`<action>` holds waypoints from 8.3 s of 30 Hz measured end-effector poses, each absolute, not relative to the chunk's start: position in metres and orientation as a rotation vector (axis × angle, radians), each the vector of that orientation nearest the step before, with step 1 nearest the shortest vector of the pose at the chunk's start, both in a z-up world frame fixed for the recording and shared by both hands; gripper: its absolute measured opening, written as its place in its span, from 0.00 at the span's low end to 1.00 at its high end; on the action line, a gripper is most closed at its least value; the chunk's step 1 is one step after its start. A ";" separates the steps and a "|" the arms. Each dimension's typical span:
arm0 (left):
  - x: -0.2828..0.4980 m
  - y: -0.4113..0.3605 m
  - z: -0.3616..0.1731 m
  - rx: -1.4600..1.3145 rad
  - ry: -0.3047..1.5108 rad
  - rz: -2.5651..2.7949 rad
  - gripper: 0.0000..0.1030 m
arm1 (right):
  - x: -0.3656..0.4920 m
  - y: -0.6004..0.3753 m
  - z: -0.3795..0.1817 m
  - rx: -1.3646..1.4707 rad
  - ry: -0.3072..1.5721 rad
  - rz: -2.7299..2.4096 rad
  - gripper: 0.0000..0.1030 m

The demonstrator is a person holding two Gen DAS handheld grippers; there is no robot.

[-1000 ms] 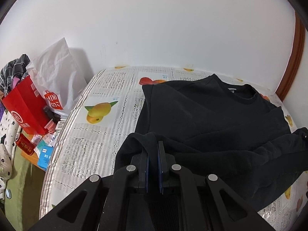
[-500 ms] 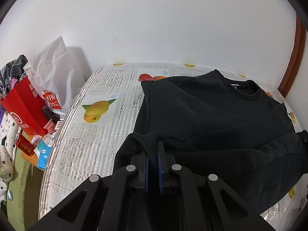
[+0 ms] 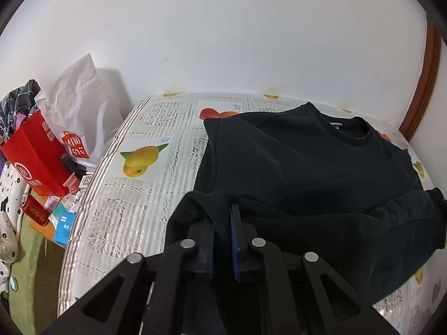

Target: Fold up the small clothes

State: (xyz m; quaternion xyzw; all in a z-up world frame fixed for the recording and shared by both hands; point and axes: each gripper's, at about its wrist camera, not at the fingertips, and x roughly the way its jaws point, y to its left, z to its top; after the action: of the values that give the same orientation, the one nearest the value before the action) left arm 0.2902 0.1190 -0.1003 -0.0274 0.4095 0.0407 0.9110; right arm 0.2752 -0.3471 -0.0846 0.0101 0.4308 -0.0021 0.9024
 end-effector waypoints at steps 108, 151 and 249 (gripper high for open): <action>0.218 0.119 -0.109 -0.286 0.858 -0.145 0.06 | 0.223 -0.351 -0.055 0.300 0.744 0.036 0.11; 0.239 0.042 -0.123 0.030 0.901 -0.209 0.39 | 0.259 -0.295 -0.113 0.142 1.023 0.106 0.24; 0.239 0.125 -0.149 -0.106 0.989 -0.066 0.15 | 0.288 -0.387 -0.145 0.186 1.024 0.007 0.15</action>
State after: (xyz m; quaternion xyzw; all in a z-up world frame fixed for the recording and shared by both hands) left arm 0.2394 0.1247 -0.1491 -0.0507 0.4743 -0.0318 0.8783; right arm 0.2876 -0.3870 -0.1446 0.0886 0.4890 0.0035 0.8677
